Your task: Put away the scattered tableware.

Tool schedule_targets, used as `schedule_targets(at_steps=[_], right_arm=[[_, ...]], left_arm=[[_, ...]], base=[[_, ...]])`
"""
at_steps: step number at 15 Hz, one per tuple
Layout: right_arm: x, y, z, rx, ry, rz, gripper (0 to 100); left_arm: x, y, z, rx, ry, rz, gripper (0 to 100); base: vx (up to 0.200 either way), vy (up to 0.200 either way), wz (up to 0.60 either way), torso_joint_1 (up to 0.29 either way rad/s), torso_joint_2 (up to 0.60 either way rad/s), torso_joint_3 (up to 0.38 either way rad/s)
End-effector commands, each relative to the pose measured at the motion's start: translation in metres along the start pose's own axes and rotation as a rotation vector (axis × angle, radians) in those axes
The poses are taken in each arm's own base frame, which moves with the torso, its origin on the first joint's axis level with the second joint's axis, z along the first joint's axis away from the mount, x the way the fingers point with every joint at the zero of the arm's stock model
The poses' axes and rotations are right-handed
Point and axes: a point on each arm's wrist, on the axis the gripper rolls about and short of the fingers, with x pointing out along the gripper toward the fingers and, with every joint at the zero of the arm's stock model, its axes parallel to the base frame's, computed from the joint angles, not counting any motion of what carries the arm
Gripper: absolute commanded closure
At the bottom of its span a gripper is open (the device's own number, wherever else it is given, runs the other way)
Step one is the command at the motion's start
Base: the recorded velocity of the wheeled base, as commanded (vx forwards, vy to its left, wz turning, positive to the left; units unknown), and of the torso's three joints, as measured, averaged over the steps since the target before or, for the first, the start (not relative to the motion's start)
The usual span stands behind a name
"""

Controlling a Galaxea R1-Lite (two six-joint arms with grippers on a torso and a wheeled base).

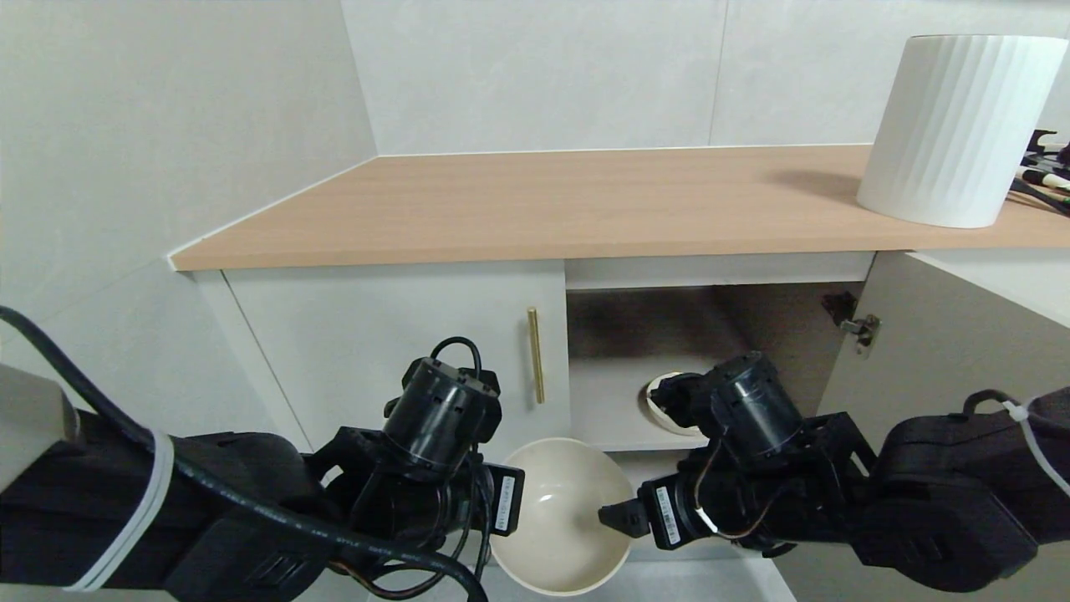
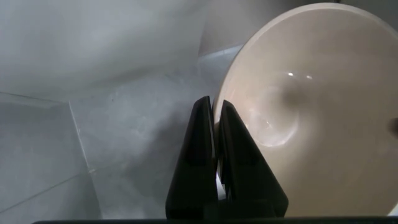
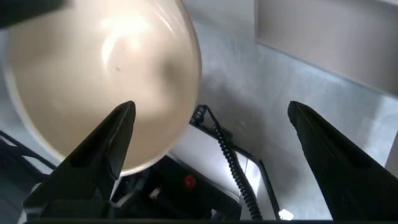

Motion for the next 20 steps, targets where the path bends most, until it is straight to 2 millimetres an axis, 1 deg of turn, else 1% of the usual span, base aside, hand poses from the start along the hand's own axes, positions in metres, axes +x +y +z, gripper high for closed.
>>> schedule_targets(at_steps=[1, 2, 12, 13, 20], right_arm=[[0.0119, -0.0015, -0.0056, 0.0, 0.034, -0.014, 0], [0.0123, -0.0011, -0.0046, 0.0, 0.032, -0.013, 100], [0.0113, 0.0, -0.0045, 0.002, 0.03, -0.01, 100], [0.0109, 0.0006, -0.0045, 0.001, 0.028, -0.008, 100], [0.0122, 0.0017, -0.0057, -0.001, 0.033, -0.008, 100]], left_arm=[[-0.0022, -0.0003, 0.0003, 0.0, -0.005, -0.003, 100], [-0.0022, -0.0003, 0.0003, 0.0, -0.005, -0.003, 100], [-0.0008, -0.0002, -0.0009, 0.002, 0.002, 0.0, 100], [-0.0004, -0.0002, -0.0011, 0.002, 0.003, 0.0, 0], [-0.0035, -0.0006, 0.0018, -0.005, -0.015, -0.007, 0]], base=[[0.0, 0.0, 0.0, 0.0, 0.0, 0.0], [0.0, 0.0, 0.0, 0.0, 0.0, 0.0], [0.0, 0.0, 0.0, 0.0, 0.0, 0.0], [0.0, 0.0, 0.0, 0.0, 0.0, 0.0], [0.0, 0.0, 0.0, 0.0, 0.0, 0.0]])
